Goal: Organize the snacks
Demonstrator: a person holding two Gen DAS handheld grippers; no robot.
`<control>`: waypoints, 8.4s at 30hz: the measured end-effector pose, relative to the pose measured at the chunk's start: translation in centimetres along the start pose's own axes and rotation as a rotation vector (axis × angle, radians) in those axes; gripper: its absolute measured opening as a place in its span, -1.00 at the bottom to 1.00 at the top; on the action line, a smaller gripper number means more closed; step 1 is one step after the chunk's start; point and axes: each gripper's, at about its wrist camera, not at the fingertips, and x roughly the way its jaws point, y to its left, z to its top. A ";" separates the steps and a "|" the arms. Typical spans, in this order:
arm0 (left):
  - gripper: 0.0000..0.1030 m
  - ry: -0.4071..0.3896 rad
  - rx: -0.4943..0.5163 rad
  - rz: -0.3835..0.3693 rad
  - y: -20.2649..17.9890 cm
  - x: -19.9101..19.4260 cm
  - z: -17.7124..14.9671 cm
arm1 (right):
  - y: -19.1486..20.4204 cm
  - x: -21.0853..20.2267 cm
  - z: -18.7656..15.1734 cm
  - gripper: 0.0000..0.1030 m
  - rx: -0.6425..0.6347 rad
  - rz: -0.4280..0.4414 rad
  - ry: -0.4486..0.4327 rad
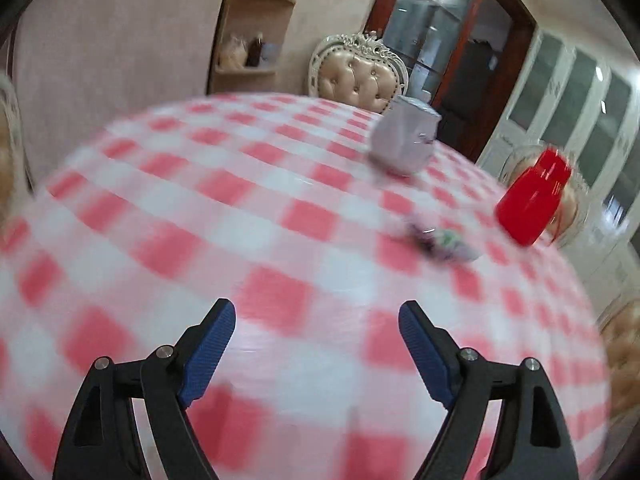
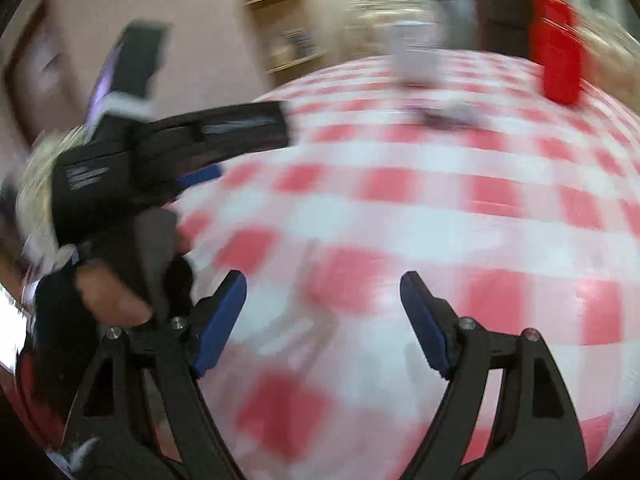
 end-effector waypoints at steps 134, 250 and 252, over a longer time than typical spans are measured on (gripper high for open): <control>-0.57 -0.043 0.258 -0.215 4.8 -8.6 -8.1 | -8.6 -3.5 -1.2 -0.08 0.352 0.096 -0.101; 1.00 0.136 -0.205 0.397 41.4 -27.7 -16.0 | 37.2 0.6 -20.9 0.77 -0.554 0.144 0.428; 1.00 0.141 -0.210 0.395 41.4 -27.5 -16.1 | 37.2 0.7 -20.9 0.77 -0.553 0.144 0.429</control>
